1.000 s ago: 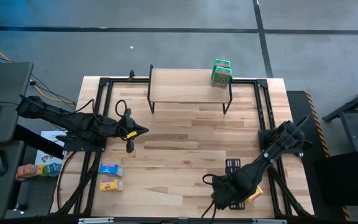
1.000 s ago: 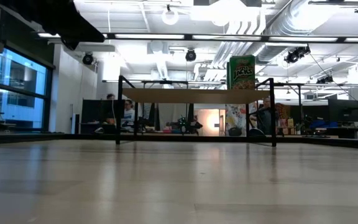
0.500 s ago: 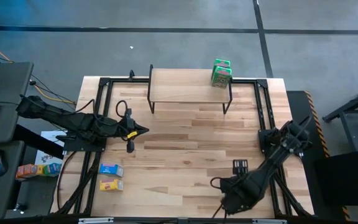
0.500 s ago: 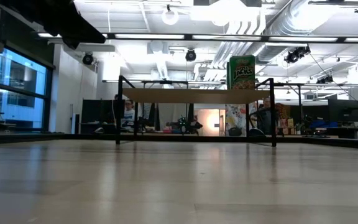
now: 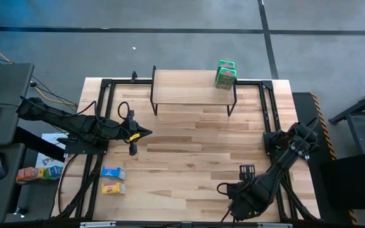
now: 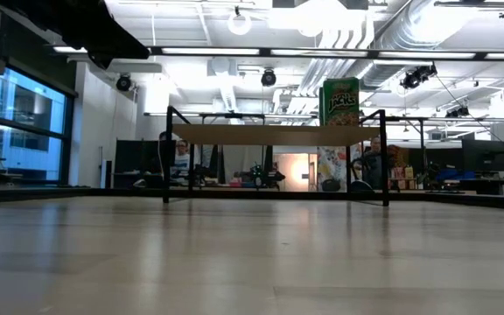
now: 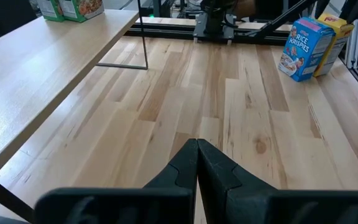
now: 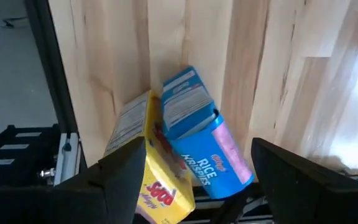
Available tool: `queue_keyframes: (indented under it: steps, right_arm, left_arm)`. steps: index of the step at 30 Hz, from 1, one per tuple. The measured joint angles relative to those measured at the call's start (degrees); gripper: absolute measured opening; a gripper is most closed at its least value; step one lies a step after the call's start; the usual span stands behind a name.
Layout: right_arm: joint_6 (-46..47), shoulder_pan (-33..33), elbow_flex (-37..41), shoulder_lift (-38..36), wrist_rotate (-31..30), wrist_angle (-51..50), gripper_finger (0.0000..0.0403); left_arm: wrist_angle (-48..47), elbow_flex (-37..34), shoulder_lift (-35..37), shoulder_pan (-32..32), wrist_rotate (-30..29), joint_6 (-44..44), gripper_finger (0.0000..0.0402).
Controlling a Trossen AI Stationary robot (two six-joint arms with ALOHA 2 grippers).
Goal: Stack cereal on shelf
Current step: Put the right blue cereal box on the shelf
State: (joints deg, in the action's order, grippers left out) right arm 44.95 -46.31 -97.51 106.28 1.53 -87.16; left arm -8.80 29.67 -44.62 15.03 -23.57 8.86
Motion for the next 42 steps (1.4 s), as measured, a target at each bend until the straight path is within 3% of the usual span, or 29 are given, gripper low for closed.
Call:
queue_keyframes:
  steps: [6,14,22,34,42]
  right_arm:
    - [-2.57,0.1,3.95,0.0,-0.79,1.33,0.0268]
    - [-4.08,0.07,7.17,-0.11,4.0,4.96,0.0268]
    - [-4.94,0.18,7.17,-0.11,-1.9,5.38,0.0268]
    - [-4.92,0.19,6.73,-0.12,-1.55,6.38,0.0268]
    - [-3.74,0.61,3.51,-0.02,-5.62,5.35,0.0268]
  left_arm:
    - [-0.06,0.0,0.0,0.0,0.0,0.0,0.0]
    - [-0.26,0.0,0.0,0.0,0.0,-0.02,0.0]
    - [-0.22,0.0,0.0,0.0,0.0,-0.02,0.0]
    - [-0.21,0.0,0.0,0.0,0.0,-0.03,0.0]
    - [-0.2,0.0,0.0,0.0,0.0,-0.02,0.0]
